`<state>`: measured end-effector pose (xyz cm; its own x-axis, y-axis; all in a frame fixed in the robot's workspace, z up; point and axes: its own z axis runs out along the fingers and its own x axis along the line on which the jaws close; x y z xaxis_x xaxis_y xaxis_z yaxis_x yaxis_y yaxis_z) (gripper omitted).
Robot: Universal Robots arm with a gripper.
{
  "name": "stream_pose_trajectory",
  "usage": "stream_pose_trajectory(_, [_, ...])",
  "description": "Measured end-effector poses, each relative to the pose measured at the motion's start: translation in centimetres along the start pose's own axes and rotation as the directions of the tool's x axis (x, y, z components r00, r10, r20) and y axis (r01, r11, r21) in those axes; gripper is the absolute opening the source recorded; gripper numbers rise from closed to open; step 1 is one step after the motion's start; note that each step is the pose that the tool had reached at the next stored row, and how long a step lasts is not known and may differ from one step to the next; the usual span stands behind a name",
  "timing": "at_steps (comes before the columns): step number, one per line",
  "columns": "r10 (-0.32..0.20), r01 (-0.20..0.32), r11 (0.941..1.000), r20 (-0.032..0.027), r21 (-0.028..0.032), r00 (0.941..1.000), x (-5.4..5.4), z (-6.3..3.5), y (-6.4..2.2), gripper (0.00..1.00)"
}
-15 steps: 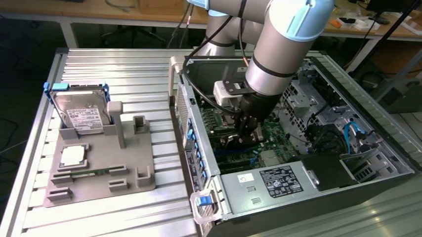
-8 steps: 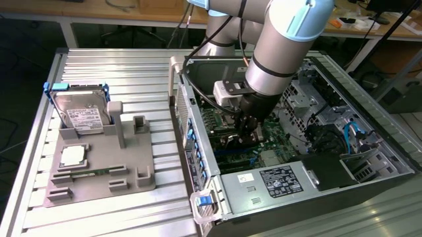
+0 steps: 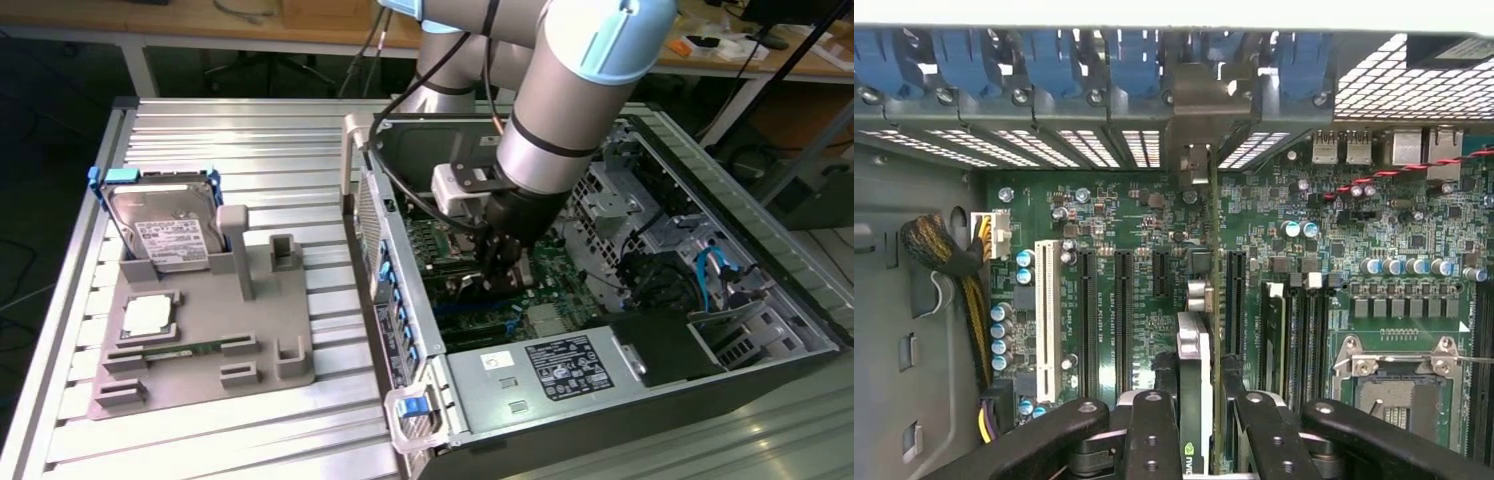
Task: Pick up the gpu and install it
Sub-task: 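Insert the gpu into the slot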
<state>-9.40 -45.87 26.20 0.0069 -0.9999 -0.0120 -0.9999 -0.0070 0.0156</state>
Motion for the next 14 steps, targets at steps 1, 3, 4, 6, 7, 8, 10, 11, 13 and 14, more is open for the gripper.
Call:
stream_pose_trajectory(1, [0.002,-0.002,1.0,0.0001,0.0001,1.0,0.06,0.0,0.0,0.27])
stream_pose_trajectory(3, [0.003,-0.003,1.0,0.0001,0.0002,1.0,0.09,0.0,0.0,0.27])
stream_pose_trajectory(4, [0.003,-0.003,1.0,0.0001,0.0001,1.0,0.09,0.0,0.01,0.27])
stream_pose_trajectory(6, [0.003,-0.003,1.0,0.0002,0.0003,1.0,0.1,0.11,0.09,0.27])
stream_pose_trajectory(7, [0.003,-0.003,1.0,-0.0002,0.0001,1.0,0.1,0.21,0.16,0.27])
stream_pose_trajectory(8, [0.003,-0.003,1.0,-0.0007,-0.0001,1.0,0.11,0.29,0.21,0.27])
stream_pose_trajectory(10, [0.003,-0.003,1.0,0.0004,0.0007,1.0,0.1,0.53,0.26,0.27])
stream_pose_trajectory(11, [0.003,-0.003,1.0,0.0001,0.0007,1.0,0.1,0.64,0.29,0.27])
stream_pose_trajectory(13, [0.003,-0.003,1.0,-0.0003,0.0003,1.0,0.11,0.76,0.32,0.27])
stream_pose_trajectory(14, [0.003,-0.003,1.0,-0.0004,0.0001,1.0,0.11,0.78,0.34,0.27])
